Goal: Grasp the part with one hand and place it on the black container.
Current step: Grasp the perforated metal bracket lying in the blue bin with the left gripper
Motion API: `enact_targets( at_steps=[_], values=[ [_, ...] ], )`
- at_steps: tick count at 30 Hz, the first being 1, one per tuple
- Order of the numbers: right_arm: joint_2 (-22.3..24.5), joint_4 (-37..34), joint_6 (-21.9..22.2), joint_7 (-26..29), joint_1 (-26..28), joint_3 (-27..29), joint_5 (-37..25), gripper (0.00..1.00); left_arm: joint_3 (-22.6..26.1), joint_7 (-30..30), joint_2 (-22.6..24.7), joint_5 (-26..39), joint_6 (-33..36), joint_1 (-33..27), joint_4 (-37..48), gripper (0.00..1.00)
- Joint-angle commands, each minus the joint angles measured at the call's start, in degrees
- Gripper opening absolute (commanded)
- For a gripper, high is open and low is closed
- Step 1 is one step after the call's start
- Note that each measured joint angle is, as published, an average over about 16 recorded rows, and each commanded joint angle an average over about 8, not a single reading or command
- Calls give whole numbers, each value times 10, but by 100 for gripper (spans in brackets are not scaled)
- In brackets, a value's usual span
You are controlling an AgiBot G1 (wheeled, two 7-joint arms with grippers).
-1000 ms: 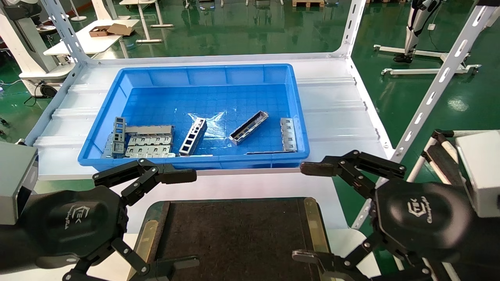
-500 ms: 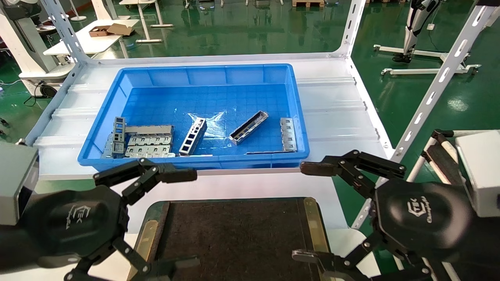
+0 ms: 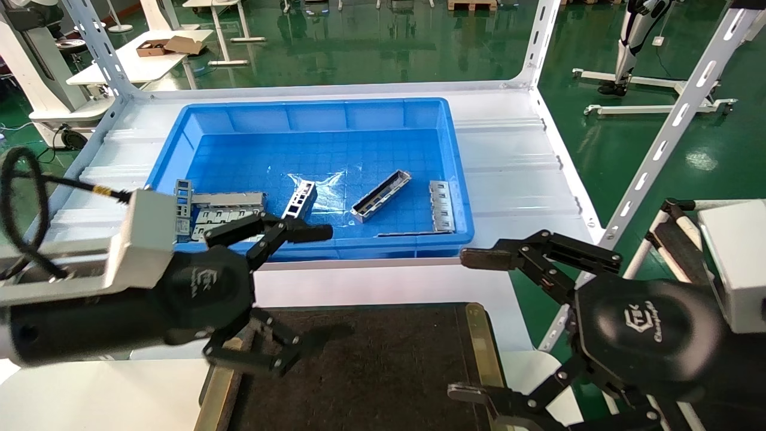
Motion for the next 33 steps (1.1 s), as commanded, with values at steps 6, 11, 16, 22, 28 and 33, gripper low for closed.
enact_targets(
  at_steps=[6,11,16,22,28,33],
  values=[
    [0,0,0,0,0,0,0,100,33,-11,53,79,-51,-58,37,100],
    [0,0,0,0,0,0,0,100,61,-12,100,143,-90,-104,103,100],
    [0,0,0,0,0,0,0,100,81,-5,151,191,-130,-148,187,100],
    [0,0,0,0,0,0,0,100,96,22,212,226,-171,-189,294,100],
    [0,0,0,0,0,0,0,100,107,62,272,247,-204,-222,399,100],
    [0,0,0,0,0,0,0,100,111,97,318,255,-227,-244,476,100]
  ],
)
